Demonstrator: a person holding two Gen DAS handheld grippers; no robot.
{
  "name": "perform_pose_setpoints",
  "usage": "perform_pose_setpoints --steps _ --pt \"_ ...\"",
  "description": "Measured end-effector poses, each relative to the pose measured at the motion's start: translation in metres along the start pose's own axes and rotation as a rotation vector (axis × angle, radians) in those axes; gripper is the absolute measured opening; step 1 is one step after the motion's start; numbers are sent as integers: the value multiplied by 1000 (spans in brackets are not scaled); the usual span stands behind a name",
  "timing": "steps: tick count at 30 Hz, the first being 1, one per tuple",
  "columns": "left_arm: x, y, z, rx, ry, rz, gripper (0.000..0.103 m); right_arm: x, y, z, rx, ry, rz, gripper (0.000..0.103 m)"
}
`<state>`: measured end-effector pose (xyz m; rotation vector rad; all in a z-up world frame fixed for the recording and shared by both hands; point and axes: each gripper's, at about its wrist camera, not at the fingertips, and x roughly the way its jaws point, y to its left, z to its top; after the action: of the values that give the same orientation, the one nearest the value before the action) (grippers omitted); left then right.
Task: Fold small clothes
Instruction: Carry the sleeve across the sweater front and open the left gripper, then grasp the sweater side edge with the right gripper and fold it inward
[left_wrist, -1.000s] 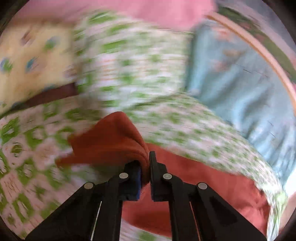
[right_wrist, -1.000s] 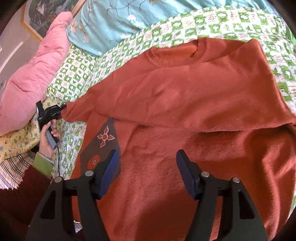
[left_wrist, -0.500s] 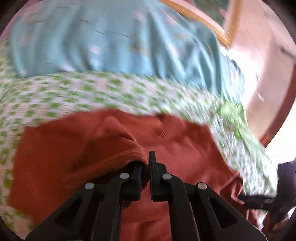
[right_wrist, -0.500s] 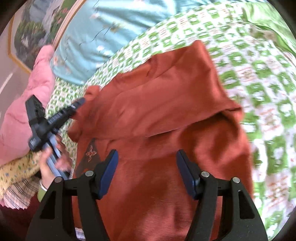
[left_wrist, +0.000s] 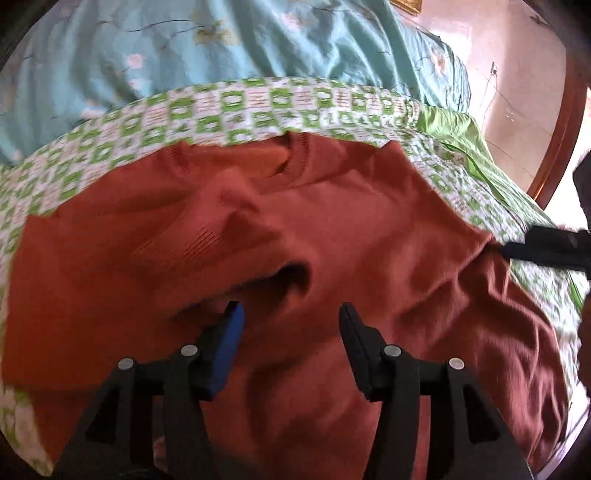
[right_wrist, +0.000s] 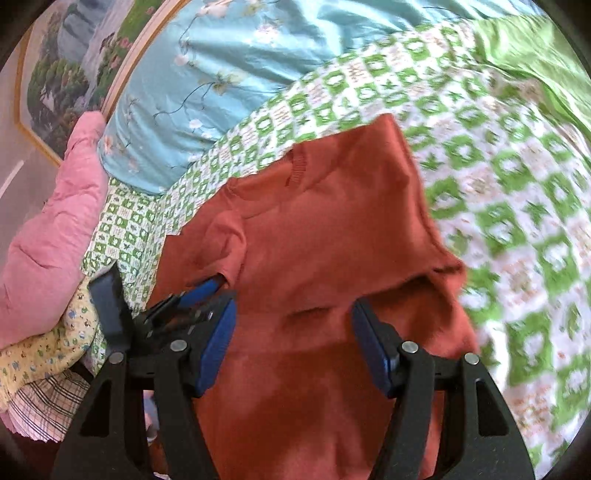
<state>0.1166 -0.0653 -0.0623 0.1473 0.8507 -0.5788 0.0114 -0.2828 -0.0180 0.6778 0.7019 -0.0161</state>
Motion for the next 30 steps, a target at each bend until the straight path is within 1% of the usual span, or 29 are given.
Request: perform_pose_setpoints --steps 3,4,5,7,8,10,12,13,14,16,18,19,20,21,22,23,24,25,28,29,30 --pt "-25 27 -19 -46 4 43 55 20 21 4 -69 21 -3 66" --pt "-34 39 -26 -64 3 80 55 29 30 5 -102 32 -9 66" --pt "-44 53 -32 -92 -2 136 55 38 41 5 -144 41 -17 66" --pt "-59 79 -42 -154 -19 222 58 55 60 3 -234 55 -42 66" --pt "-67 95 -47 -195 -28 259 60 65 73 1 -298 62 -63 66" --pt "-73 122 -52 -257 -27 303 65 80 95 -4 -415 65 -92 66" --pt "-69 148 -58 -328 7 328 65 98 117 -10 -549 59 -146 66" --pt "-68 155 -59 -354 15 328 65 107 125 -12 -605 52 -184 66" --pt "-66 167 -62 -402 19 313 65 117 134 -15 -661 44 -219 66" --pt "-64 177 -67 -450 19 290 65 133 146 -17 -733 42 -235 66" --pt "-62 176 -67 -451 15 298 66 149 158 -20 -799 44 -266 66" --pt "-59 174 -64 -441 17 308 68 160 163 -20 -835 45 -300 65" --pt "-58 173 -62 -431 19 319 68 169 165 -20 -849 52 -319 61" --pt "-56 173 -59 -423 19 323 68 179 164 -17 -854 69 -336 40" --pt "-54 173 -56 -419 18 322 68 186 163 -14 -850 84 -362 5" --pt "-53 173 -53 -419 18 322 68 188 158 -7 -818 91 -382 5" --pt "-51 173 -49 -422 15 321 68 182 153 2 -762 77 -364 5" --pt "-51 175 -48 -426 10 320 68 170 145 13 -677 51 -331 5" --pt "-48 181 -43 -442 -1 312 67 118 102 45 -402 -35 -250 5" --pt "-48 182 -42 -445 -4 312 67 99 81 52 -297 -68 -234 5" --pt "-48 183 -41 -448 -4 314 67 86 66 55 -237 -91 -243 5"
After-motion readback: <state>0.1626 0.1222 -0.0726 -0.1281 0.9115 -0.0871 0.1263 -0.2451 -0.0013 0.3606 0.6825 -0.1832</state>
